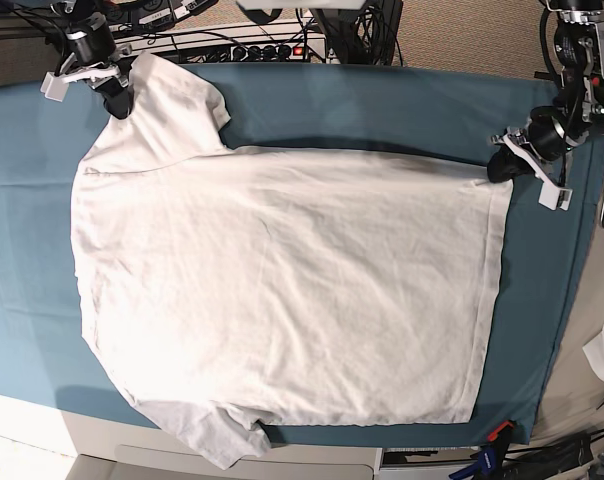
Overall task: Fold the T-shirt properly
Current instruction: 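Grasp the shirt shoulders with both grippers and pull them toward the robot, then release the shoulders and regrasp the collar edge with both grippers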
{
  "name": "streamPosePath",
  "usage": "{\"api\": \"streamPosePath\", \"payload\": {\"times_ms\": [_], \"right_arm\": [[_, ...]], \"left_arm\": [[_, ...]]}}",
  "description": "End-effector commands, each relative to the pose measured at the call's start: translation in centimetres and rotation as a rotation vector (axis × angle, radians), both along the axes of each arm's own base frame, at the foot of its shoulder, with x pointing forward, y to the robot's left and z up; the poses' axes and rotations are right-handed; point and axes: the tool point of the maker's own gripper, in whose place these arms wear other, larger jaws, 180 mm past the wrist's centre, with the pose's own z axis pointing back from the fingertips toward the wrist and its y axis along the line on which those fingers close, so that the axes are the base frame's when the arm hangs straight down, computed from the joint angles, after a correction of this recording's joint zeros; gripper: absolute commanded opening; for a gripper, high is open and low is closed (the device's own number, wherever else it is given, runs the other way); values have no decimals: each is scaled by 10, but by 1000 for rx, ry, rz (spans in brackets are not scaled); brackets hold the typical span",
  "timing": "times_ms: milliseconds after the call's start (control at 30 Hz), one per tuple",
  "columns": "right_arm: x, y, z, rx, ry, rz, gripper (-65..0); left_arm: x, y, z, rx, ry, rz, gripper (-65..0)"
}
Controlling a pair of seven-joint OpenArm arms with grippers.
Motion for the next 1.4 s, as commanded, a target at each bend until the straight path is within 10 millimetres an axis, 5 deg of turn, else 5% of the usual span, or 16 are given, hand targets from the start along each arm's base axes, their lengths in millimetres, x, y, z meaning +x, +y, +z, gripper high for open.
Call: {"api": "streamPosePath", "payload": {"times_ms": [0, 267, 700, 1367], "right_arm": [[0, -1, 7, -24, -20, 27, -650], [-24, -10, 10, -59, 21, 53, -650], [-63, -51, 56, -227, 54, 18, -650], [-107, -43, 44, -184, 203, 54, -650]], "left_arm": [[6, 7, 9, 19, -33, 1, -650], [-27, -1, 3, 13, 22, -27, -650], [-72, -20, 16, 55, 40, -121, -650], [-137, -38, 2, 9, 180, -113, -650]]}}
